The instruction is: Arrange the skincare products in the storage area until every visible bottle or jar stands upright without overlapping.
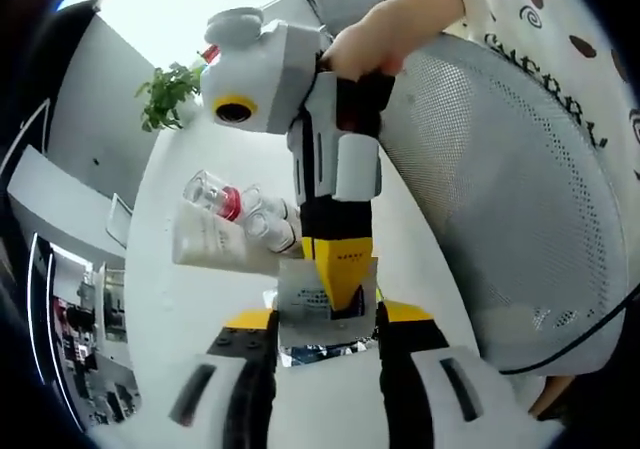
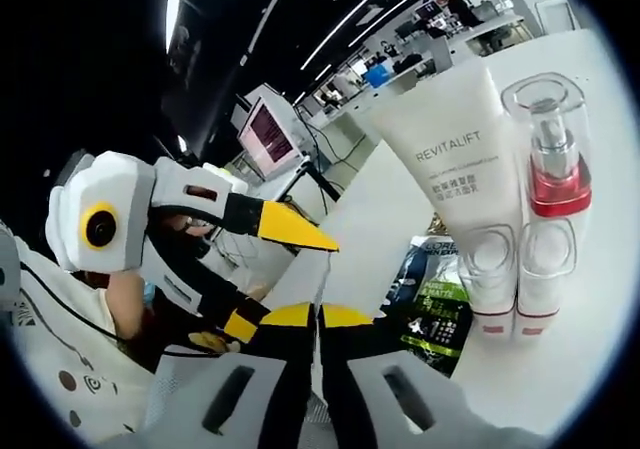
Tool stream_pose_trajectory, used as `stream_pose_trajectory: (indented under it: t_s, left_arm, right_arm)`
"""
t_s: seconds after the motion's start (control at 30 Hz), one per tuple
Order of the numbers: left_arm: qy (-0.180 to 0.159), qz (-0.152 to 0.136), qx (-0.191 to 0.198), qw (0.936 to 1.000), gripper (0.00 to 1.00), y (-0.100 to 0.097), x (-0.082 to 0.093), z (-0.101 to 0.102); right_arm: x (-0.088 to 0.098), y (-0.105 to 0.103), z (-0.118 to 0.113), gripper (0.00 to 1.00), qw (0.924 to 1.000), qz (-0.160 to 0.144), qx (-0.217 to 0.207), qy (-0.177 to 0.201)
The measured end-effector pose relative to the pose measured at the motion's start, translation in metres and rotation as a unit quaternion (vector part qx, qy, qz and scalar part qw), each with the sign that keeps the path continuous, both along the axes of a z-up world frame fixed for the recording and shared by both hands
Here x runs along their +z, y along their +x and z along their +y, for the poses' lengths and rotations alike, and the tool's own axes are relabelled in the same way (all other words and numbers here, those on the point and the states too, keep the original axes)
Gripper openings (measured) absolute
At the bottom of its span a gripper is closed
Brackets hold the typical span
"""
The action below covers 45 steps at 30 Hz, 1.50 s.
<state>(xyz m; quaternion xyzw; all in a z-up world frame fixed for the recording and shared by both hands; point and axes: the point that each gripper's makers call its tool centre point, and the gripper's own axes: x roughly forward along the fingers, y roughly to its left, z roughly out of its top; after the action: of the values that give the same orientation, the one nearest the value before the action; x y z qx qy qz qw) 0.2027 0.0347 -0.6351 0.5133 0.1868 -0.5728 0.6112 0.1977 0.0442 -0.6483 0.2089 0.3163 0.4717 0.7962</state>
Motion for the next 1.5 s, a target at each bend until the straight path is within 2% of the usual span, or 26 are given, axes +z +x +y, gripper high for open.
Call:
stream_pose_trajectory:
  t_s: [0.17, 0.27, 0.37, 0.47, 0.53, 0.6, 0.63, 0.73, 0.87, 1.0, 1.07, 1.17, 1.27, 1.37, 1.4, 1.5]
  left_arm:
    - [-0.019, 0.011, 0.034, 0.9992, 0.38, 0.007, 0.001, 0.008]
    - [-0.045, 0.027, 0.063, 0.9966, 0.38, 0.009, 0.003, 0.010]
    - [-0.085, 0.051, 0.100, 0.9901, 0.37, 0.010, 0.006, 0.009]
    - [-0.110, 0.078, 0.130, 0.9823, 0.38, 0.010, 0.004, 0.012]
    - [-0.141, 0.109, 0.153, 0.9720, 0.39, 0.007, 0.004, 0.011]
    - [-0.177, 0.129, 0.181, 0.9588, 0.38, 0.008, 0.006, 0.011]
    - [-0.197, 0.144, 0.197, 0.9495, 0.38, 0.008, 0.008, 0.011]
    - [-0.236, 0.162, 0.223, 0.9319, 0.36, 0.007, 0.013, 0.011]
    - [-0.262, 0.181, 0.236, 0.9179, 0.29, 0.004, 0.015, 0.013]
    - [-0.296, 0.214, 0.243, 0.8988, 0.30, -0.001, 0.020, 0.008]
    - [-0.310, 0.218, 0.243, 0.8930, 0.30, -0.001, 0.024, 0.006]
    - [-0.330, 0.236, 0.248, 0.8797, 0.27, -0.002, 0.027, 0.003]
    - [-0.337, 0.241, 0.246, 0.8764, 0.23, -0.003, 0.029, 0.000]
    - [-0.350, 0.259, 0.244, 0.8666, 0.20, -0.006, 0.032, -0.003]
    - [-0.359, 0.269, 0.243, 0.8600, 0.18, -0.007, 0.034, -0.004]
    - [-0.367, 0.284, 0.247, 0.8510, 0.15, -0.008, 0.036, -0.004]
  right_arm:
    - [0.001, -0.001, -0.002, 0.01, 1.0000, -0.001, 0.001, 0.000]
    - [0.002, -0.001, -0.005, 0.01, 1.0000, -0.004, -0.001, 0.000]
    - [0.002, -0.001, -0.010, 0.01, 1.0000, -0.006, -0.004, 0.000]
    - [0.008, 0.001, -0.015, 0.01, 0.9998, -0.013, -0.011, 0.007]
    - [0.014, 0.004, -0.019, 0.01, 0.9993, -0.026, -0.023, 0.016]
    - [0.019, 0.005, -0.021, 0.01, 0.9988, -0.032, -0.029, 0.025]
    - [0.023, 0.006, -0.023, 0.01, 0.9981, -0.038, -0.036, 0.033]
    - [0.031, 0.007, -0.026, 0.01, 0.9968, -0.047, -0.044, 0.046]
    - [0.040, 0.007, -0.029, 0.01, 0.9951, -0.048, -0.049, 0.072]
    - [0.047, 0.004, -0.031, 0.01, 0.9937, -0.057, -0.045, 0.085]
    - [0.049, 0.004, -0.032, 0.01, 0.9926, -0.064, -0.048, 0.092]
    - [0.052, 0.000, -0.031, 0.01, 0.9917, -0.069, -0.040, 0.101]
    - [0.056, -0.004, -0.028, 0.01, 0.9906, -0.072, -0.034, 0.112]
    - [0.061, -0.006, -0.027, 0.01, 0.9884, -0.071, -0.031, 0.130]
    - [0.063, -0.008, -0.026, 0.01, 0.9877, -0.075, -0.026, 0.134]
    - [0.064, -0.009, -0.028, 0.01, 0.9866, -0.078, -0.022, 0.142]
